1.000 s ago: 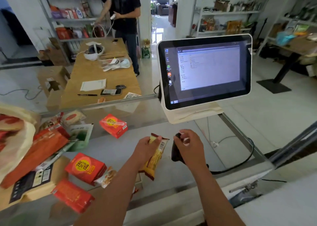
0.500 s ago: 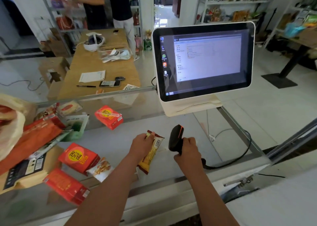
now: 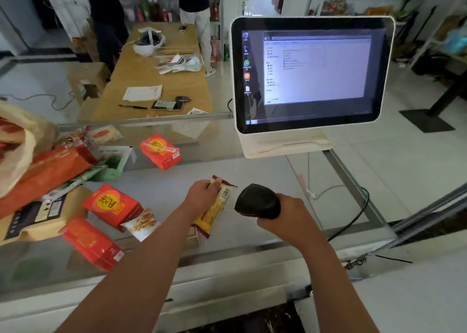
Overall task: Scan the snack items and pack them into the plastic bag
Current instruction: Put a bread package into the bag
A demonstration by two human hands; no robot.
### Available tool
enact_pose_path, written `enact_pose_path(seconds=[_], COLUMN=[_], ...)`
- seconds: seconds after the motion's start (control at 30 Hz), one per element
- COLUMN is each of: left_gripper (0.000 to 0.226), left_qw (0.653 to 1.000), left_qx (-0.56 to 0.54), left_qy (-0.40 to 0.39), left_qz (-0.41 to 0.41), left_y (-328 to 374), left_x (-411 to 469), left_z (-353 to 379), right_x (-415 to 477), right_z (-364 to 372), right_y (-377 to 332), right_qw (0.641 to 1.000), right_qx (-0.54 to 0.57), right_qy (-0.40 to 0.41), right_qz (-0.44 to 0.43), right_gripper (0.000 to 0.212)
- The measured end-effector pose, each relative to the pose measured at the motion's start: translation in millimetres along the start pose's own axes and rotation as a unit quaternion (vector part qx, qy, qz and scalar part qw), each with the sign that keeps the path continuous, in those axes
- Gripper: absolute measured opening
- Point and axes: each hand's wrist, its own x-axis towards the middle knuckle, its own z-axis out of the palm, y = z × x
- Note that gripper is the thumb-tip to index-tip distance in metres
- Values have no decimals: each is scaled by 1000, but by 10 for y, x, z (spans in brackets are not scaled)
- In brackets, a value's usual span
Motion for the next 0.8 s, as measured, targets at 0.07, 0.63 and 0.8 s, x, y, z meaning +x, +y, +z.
enact_pose_path(seconds=[0.07,0.63,0.8], left_gripper=[47,44,49], left_qw=[1000,999,999], left_qx=[-12,-5,1], left_qy=[-9,-30,-30], left_qz=[-11,-14,-16], left_y=[10,-12,-2], left_x=[-7,13,22], left_z=[2,-15,-10], right_x=[-1,-38,-42], right_z=[31,-83,-135], right_y=[-8,-95,-113], right_qw=[1000,1000,999], right_qx=[-4,4,18], right_qy=[6,10,13], right_qz=[-8,-29,-25], right_gripper=[17,24,23])
